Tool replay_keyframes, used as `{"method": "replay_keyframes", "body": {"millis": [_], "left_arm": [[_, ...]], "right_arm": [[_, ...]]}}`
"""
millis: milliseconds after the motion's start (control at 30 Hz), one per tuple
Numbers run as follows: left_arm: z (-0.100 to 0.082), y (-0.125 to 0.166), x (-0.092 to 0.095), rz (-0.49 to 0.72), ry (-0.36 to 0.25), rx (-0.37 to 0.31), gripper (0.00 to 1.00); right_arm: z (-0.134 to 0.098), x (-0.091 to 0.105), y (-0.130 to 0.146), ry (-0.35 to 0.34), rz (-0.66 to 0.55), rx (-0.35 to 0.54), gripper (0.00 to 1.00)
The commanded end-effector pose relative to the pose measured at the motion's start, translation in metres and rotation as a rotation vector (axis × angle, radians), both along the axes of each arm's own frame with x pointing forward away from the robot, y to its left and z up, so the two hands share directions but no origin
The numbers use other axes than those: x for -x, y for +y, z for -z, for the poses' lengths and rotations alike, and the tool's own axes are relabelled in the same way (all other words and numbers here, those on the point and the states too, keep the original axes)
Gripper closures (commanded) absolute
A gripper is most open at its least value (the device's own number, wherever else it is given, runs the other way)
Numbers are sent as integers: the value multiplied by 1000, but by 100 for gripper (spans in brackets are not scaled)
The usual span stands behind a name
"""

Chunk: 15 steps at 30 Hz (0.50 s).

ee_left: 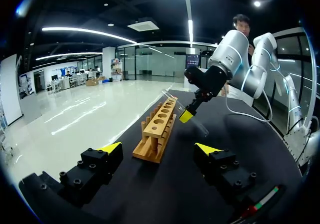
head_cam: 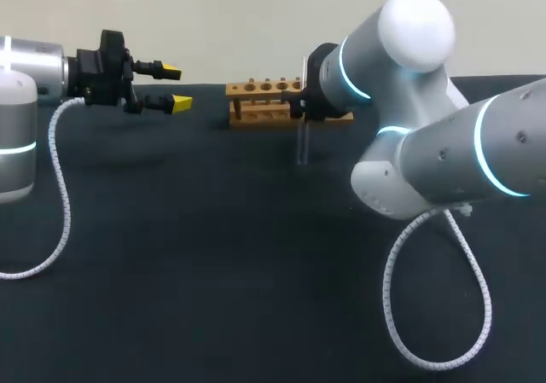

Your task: Grasp the test tube, adjust it, and insert it.

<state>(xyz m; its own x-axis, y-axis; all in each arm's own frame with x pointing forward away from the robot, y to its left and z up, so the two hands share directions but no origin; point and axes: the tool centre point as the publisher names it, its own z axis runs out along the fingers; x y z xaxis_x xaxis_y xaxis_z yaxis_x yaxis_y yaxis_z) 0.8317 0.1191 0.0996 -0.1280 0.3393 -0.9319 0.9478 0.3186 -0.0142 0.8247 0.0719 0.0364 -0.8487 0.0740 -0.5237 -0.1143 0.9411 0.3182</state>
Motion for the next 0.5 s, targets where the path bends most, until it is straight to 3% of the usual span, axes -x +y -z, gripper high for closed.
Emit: {"method": "replay_keyframes", "body": {"millis": [33,200,500], "left_arm": [[1,1,1,0,-4,3,0],[1,1,1,0,-4,3,0],[1,1,1,0,-4,3,0]], "right_arm": [[-2,0,1,15,8,1,100],[-15,9,-4,-97,88,-3,100],[-42,20,-12,-198,154,54,100]]}}
